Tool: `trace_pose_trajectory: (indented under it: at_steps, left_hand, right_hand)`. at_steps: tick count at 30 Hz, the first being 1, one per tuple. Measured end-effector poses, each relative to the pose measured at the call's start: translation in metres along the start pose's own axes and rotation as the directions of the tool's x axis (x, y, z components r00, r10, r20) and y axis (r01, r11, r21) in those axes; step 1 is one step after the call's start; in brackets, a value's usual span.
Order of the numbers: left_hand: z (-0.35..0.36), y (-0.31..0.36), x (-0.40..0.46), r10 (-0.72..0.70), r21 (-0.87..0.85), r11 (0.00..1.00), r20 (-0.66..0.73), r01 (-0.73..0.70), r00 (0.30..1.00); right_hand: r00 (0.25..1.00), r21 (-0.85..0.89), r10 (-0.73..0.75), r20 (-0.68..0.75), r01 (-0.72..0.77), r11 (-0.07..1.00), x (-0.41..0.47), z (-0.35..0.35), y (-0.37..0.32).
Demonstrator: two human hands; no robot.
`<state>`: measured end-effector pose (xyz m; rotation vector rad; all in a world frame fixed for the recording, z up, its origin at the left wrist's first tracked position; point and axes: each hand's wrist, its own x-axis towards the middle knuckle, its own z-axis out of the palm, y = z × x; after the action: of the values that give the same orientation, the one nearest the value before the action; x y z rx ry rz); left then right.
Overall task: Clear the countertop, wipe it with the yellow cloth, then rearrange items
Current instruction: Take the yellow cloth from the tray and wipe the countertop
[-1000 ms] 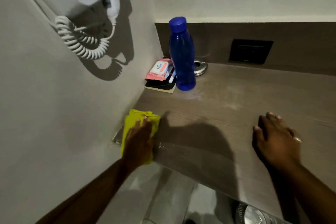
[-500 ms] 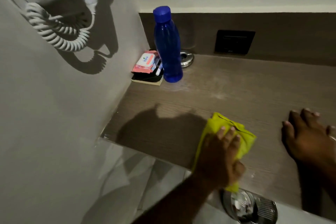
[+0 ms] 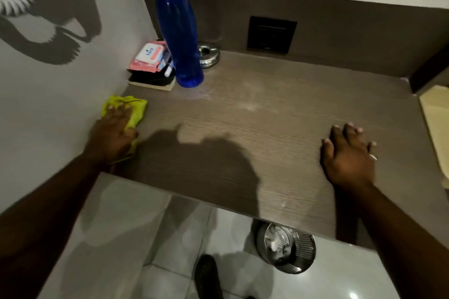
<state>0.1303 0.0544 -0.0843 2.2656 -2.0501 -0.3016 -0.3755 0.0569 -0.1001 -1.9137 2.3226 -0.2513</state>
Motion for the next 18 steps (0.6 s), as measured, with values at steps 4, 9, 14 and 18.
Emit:
trace_pose_trajectory:
  at_steps: [4, 9, 14, 18]
  left_hand:
    - [-0.015, -0.008, -0.012, -0.040, -0.007, 0.999, -0.017, 0.040, 0.999]
    - [-0.007, -0.012, -0.049, -0.054, 0.017, 0.998, 0.020, 0.054, 0.998]
    - [-0.013, -0.002, -0.023, -0.055, 0.087, 0.995, 0.067, 0.049, 0.996]
    - [-0.015, 0.016, 0.014, -0.095, 0.069, 0.993, 0.050, 0.091, 0.994]
  right_hand:
    - [1.000, 0.025, -0.023, -0.007, 0.023, 0.999, 0.000, 0.002, 0.004]
    - [1.000, -0.001, -0.011, -0.008, 0.011, 1.000, 0.005, 0.009, 0.009]
    - [1.000, -0.027, -0.007, -0.010, 0.006, 1.000, 0.010, 0.017, 0.011]
    - [0.999, -0.029, -0.021, -0.026, 0.021, 0.999, 0.009, 0.017, 0.011]
